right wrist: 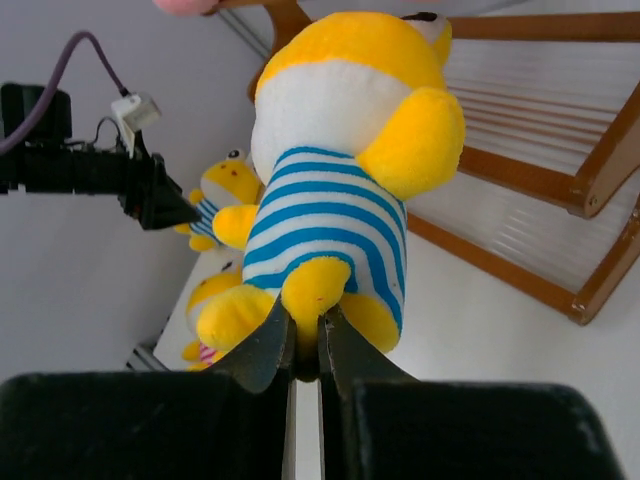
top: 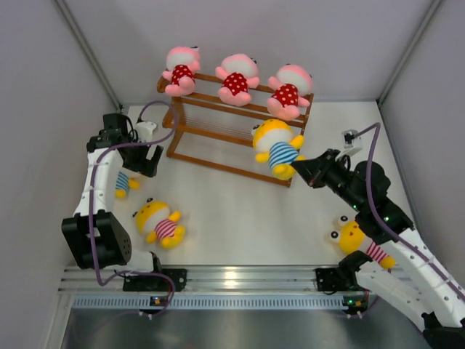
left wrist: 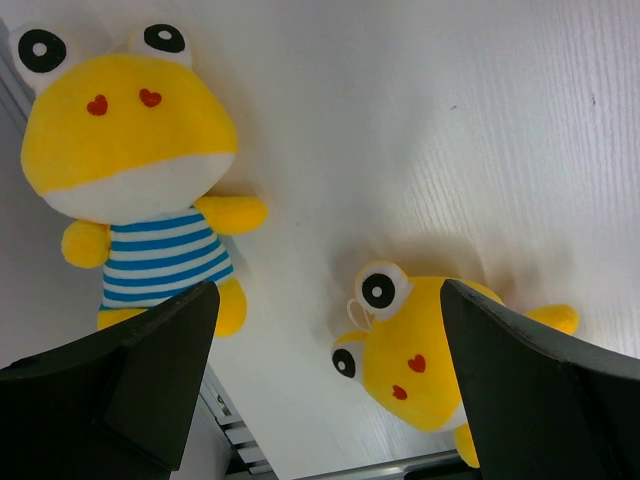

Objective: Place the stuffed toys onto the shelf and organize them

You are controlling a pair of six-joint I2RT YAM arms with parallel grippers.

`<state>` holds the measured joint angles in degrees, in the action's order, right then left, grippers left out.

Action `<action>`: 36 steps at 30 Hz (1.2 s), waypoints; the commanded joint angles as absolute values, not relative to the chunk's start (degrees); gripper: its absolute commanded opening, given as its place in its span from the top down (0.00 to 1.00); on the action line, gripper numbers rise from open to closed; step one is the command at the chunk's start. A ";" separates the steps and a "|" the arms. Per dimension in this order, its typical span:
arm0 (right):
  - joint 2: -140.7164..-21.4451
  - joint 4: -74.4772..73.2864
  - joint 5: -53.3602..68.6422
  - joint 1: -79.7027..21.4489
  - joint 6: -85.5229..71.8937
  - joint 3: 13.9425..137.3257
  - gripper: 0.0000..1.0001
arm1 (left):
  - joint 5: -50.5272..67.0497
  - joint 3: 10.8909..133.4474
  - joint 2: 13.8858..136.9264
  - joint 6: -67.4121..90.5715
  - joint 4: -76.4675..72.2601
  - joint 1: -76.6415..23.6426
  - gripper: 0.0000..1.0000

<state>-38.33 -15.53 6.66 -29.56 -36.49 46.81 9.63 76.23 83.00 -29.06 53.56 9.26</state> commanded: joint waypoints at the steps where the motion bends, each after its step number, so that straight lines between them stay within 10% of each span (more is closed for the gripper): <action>1: -42.87 1.03 -4.81 -34.88 -41.82 47.11 1.00 | 9.41 76.55 81.65 -29.44 51.33 9.67 0.02; 11: -54.22 13.26 -30.31 -46.49 -48.60 45.26 1.00 | 8.70 76.55 81.83 -29.79 51.33 9.75 0.02; 36: -73.12 24.51 -47.72 -48.69 -56.96 47.11 1.00 | 8.17 76.11 81.21 -29.97 51.33 9.84 0.02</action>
<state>-72.14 17.67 -43.81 -47.70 -56.21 44.05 8.73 76.23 82.98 -29.56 53.56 9.34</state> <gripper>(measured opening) 0.043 0.983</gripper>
